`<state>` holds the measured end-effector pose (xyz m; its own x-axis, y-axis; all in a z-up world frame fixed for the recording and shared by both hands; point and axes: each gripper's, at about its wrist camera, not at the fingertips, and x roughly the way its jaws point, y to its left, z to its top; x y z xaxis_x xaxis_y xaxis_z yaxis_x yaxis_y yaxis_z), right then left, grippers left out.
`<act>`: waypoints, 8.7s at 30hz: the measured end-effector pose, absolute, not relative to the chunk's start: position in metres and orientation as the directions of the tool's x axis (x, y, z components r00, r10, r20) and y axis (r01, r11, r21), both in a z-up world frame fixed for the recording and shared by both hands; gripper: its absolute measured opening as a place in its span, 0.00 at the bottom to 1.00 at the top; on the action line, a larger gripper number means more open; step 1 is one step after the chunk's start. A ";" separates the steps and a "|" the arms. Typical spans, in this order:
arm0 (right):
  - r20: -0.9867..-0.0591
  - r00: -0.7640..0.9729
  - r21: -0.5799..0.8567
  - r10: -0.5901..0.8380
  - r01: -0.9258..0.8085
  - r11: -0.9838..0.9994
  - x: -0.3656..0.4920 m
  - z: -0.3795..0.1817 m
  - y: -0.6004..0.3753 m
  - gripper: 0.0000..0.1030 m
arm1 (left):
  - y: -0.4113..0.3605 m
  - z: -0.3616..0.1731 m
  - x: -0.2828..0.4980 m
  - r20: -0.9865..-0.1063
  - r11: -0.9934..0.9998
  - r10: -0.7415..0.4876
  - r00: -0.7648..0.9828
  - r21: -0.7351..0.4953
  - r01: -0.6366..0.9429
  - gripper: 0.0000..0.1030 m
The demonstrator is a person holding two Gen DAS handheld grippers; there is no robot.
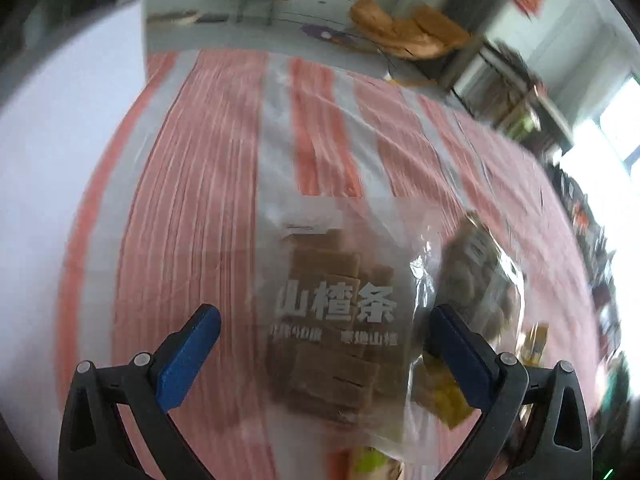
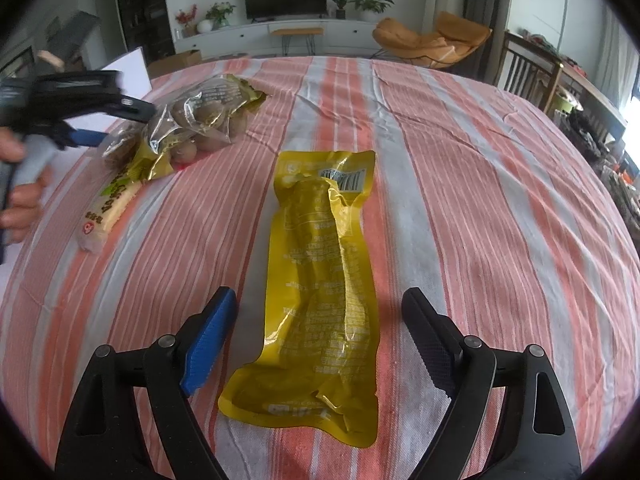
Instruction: Organize snacks
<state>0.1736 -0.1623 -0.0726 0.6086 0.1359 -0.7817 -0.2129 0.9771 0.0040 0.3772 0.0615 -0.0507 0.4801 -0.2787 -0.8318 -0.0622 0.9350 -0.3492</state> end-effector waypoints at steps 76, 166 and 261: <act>-0.662 0.316 0.608 0.680 -0.304 0.733 0.191 0.058 -0.086 0.43 | 0.187 0.077 0.109 -0.584 0.848 -0.291 0.758 -0.525 -0.078 0.50; -0.780 0.611 -0.004 0.131 -0.214 0.977 0.124 -0.070 -0.168 0.87 | 0.012 -0.071 0.106 -0.811 0.998 -0.040 0.583 -0.010 0.054 1.00; -0.855 0.496 0.119 0.148 -0.091 0.989 0.323 -0.043 -0.036 0.89 | 0.051 -0.074 0.196 -0.809 0.999 0.009 0.587 -0.012 -0.032 1.00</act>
